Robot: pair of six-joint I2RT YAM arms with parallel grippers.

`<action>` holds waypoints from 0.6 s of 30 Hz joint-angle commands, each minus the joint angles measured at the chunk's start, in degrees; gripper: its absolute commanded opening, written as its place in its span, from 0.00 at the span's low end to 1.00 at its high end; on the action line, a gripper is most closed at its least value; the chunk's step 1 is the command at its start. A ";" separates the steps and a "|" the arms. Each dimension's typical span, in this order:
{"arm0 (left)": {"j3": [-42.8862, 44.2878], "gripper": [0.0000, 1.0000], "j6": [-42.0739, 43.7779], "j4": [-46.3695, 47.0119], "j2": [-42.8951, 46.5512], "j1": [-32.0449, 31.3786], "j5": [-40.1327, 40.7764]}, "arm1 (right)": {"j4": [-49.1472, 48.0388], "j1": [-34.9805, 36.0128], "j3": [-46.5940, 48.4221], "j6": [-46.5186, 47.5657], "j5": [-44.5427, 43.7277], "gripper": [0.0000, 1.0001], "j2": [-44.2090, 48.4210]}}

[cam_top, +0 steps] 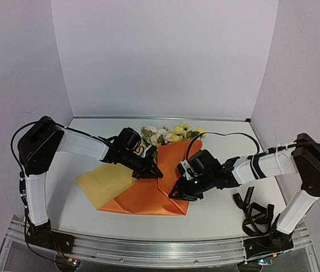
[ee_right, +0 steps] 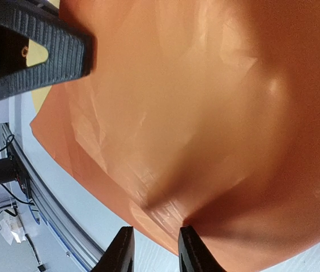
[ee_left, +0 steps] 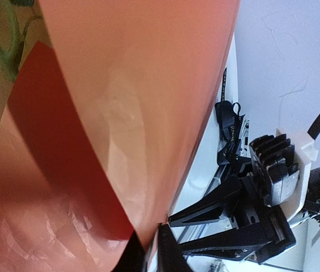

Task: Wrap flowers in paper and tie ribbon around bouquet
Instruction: Press the fold line on the 1/4-folded wrapping paper.

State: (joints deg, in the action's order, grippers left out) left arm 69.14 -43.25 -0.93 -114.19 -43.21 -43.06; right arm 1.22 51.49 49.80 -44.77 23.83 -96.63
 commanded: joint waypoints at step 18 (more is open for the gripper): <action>-6.16 0.00 0.71 -0.30 9.19 -3.26 20.32 | 0.36 -1.27 -3.66 -3.18 6.11 0.33 4.43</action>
State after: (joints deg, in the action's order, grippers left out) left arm 64.41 -41.99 -2.99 -109.58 -46.01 -26.77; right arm 1.62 48.92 46.68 -46.88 27.73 -92.79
